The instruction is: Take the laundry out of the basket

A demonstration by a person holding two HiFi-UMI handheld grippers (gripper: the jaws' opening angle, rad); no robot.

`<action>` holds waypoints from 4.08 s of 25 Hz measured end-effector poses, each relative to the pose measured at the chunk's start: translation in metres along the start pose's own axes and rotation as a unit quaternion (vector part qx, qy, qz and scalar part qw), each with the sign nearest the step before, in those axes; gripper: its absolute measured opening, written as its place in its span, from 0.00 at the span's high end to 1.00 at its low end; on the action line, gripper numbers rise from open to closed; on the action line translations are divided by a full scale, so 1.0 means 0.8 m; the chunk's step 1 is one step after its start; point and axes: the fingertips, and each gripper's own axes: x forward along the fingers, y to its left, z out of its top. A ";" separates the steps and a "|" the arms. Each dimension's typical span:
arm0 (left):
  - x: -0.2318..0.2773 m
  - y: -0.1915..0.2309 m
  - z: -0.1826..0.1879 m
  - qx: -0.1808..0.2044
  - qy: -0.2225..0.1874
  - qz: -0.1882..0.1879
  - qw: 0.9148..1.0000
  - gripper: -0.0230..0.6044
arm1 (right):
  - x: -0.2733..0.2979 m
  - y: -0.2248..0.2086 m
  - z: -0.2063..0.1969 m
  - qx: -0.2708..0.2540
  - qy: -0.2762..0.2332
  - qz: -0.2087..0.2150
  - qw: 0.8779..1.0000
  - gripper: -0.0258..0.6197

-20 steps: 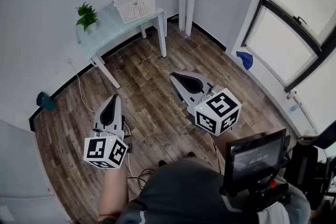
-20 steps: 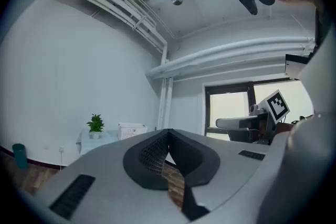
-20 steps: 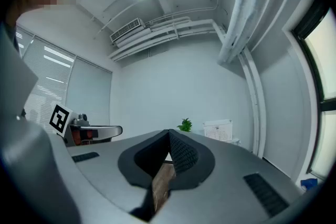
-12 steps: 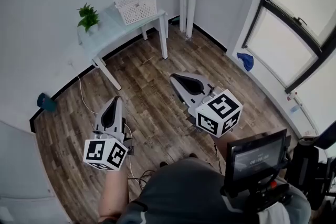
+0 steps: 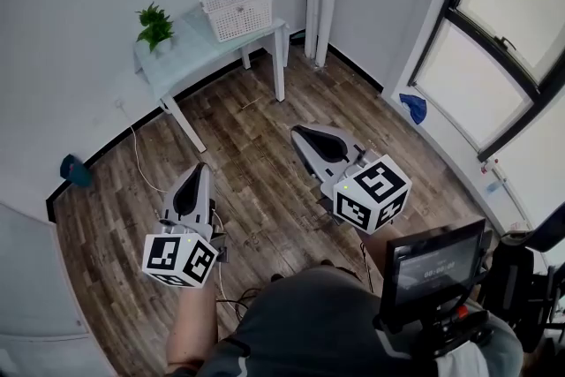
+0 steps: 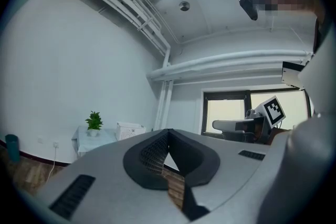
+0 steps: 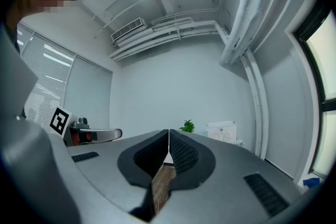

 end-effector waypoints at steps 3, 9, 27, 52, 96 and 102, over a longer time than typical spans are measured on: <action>-0.004 0.015 -0.003 -0.001 -0.004 -0.004 1.000 0.95 | 0.011 0.011 -0.005 -0.001 0.002 -0.005 1.000 0.93; -0.013 0.036 -0.007 -0.002 -0.005 -0.009 1.000 0.95 | 0.027 0.029 -0.014 0.000 0.006 -0.013 1.000 0.93; 0.104 0.096 0.014 0.039 0.004 0.018 0.999 0.95 | 0.132 -0.057 0.000 0.026 -0.024 0.027 0.999 0.93; 0.356 0.142 0.004 0.028 0.015 0.069 0.997 0.95 | 0.256 -0.318 0.014 0.044 -0.015 0.051 0.998 0.93; 0.607 0.471 0.023 0.015 0.024 0.003 1.000 0.95 | 0.626 -0.426 -0.004 0.033 0.019 -0.017 0.999 0.93; 0.667 0.482 0.032 0.032 0.032 0.000 0.999 0.95 | 0.661 -0.475 0.003 0.038 0.011 -0.002 0.999 0.93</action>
